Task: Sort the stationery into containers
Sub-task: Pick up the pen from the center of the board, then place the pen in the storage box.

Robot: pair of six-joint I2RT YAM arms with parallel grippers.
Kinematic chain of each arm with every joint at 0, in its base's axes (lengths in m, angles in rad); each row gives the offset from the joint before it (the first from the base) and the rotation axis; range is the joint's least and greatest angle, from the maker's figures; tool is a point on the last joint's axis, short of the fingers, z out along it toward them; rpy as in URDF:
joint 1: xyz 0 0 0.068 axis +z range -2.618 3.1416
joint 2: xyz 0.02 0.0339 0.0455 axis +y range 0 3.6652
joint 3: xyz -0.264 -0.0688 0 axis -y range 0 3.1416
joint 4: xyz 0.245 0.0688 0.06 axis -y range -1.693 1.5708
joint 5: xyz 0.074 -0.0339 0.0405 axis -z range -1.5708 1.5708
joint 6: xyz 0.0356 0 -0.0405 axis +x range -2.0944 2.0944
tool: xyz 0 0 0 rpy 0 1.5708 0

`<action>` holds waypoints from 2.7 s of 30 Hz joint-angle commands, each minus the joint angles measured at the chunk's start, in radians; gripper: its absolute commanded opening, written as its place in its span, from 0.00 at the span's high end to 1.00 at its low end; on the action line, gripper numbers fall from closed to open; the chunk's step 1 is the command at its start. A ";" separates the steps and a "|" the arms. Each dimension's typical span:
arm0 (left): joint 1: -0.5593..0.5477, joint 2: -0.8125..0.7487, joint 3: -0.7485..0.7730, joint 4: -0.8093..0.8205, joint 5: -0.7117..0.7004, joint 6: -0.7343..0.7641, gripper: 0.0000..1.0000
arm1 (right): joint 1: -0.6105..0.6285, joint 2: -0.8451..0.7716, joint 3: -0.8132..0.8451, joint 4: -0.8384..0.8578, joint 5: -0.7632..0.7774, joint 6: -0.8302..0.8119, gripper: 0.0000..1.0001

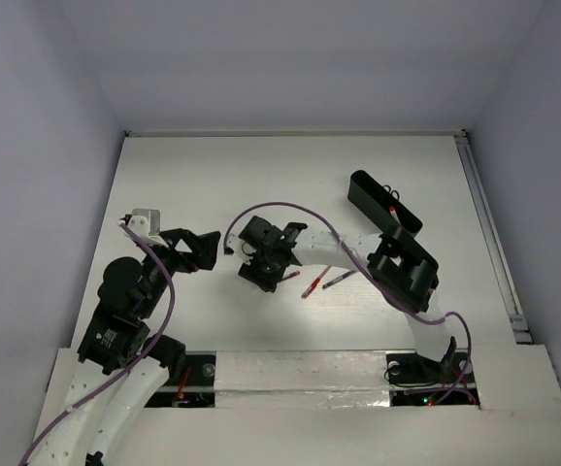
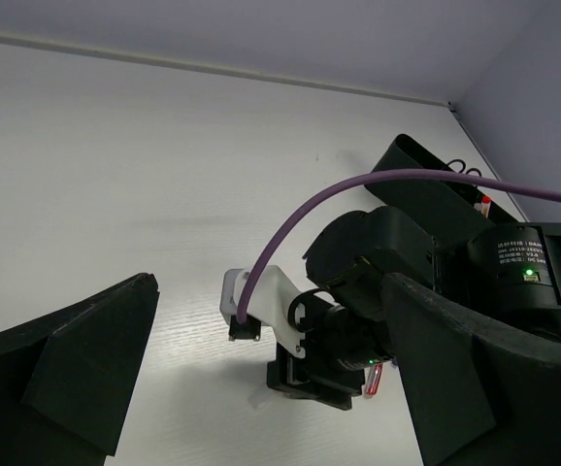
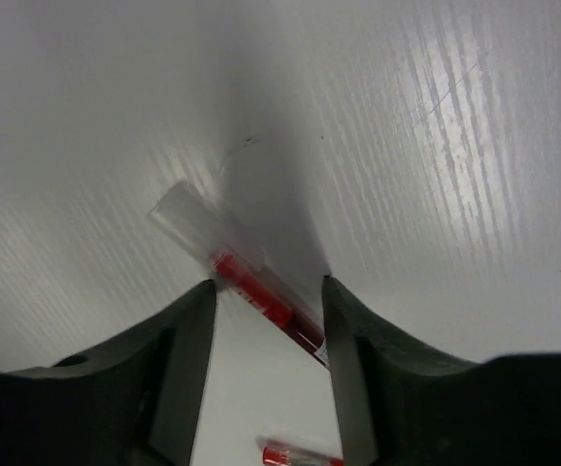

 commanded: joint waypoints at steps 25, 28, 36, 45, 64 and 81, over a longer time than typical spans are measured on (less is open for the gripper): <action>0.007 -0.001 0.024 0.037 0.009 0.010 0.01 | -0.050 -0.121 -0.174 0.571 0.399 0.132 1.00; 0.007 -0.004 0.024 0.037 0.010 0.010 0.01 | -0.118 -0.288 -0.333 0.778 0.506 0.190 1.00; -0.002 -0.018 0.024 0.036 0.009 0.008 0.01 | -0.372 -0.760 -0.706 1.059 0.726 0.304 1.00; -0.012 -0.027 0.024 0.036 0.009 0.008 0.01 | -0.632 -0.982 -0.858 1.174 0.898 0.206 1.00; -0.039 -0.041 0.027 0.033 0.003 0.010 0.01 | -0.689 -0.764 -0.851 1.184 0.870 0.144 1.00; -0.039 -0.043 0.027 0.033 0.001 0.008 0.01 | -0.689 -0.724 -0.877 1.122 0.882 0.192 0.93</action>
